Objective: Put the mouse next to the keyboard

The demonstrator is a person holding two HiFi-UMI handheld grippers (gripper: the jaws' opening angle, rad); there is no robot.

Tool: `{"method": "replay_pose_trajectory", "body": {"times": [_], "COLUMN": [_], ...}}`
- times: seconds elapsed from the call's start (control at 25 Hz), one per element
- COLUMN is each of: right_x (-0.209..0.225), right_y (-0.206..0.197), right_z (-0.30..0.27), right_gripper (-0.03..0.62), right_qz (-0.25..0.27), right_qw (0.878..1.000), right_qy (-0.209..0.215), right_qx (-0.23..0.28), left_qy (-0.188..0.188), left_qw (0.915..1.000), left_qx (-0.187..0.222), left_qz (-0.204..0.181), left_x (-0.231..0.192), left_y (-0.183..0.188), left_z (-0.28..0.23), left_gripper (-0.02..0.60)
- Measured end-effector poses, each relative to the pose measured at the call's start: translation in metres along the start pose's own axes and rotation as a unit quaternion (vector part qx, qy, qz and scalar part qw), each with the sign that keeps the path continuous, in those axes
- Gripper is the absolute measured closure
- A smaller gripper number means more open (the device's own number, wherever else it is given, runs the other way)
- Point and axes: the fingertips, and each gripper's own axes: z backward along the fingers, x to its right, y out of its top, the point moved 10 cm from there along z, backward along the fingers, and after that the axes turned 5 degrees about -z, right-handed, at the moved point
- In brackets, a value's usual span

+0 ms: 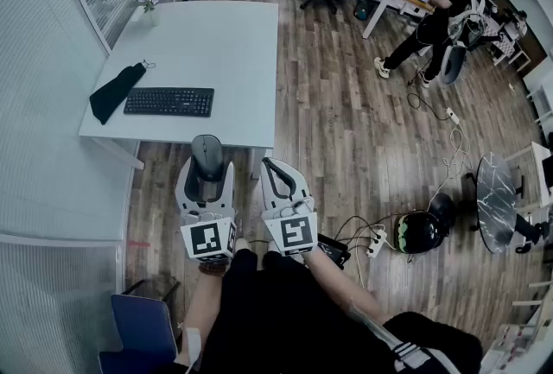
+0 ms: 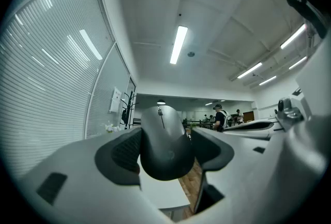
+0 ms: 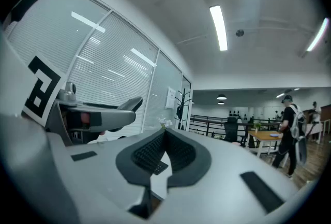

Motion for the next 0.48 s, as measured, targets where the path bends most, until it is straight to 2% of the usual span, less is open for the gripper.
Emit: {"method": "replay_pose_trajectory", "body": {"times": [0.16,0.48], "right_x": [-0.006,-0.02], "right_y": [0.001,0.006], "right_z": [-0.012,-0.034], "right_gripper": [0.595,0.595], "right_qz": [-0.039,-0.033], "right_qw": [0.999,0.999], "right_qy": [-0.021,-0.03], "right_qx": [-0.012,-0.009], "left_qy": [-0.003,-0.019], "left_qw": [0.9999,0.9997], "left_qx": [-0.002,-0.011], "left_qz": [-0.016,-0.014], "left_x": [-0.014,-0.038], "left_y": [0.001,-0.008], "left_z": [-0.006,-0.017], "left_gripper": [0.278,0.278]}}
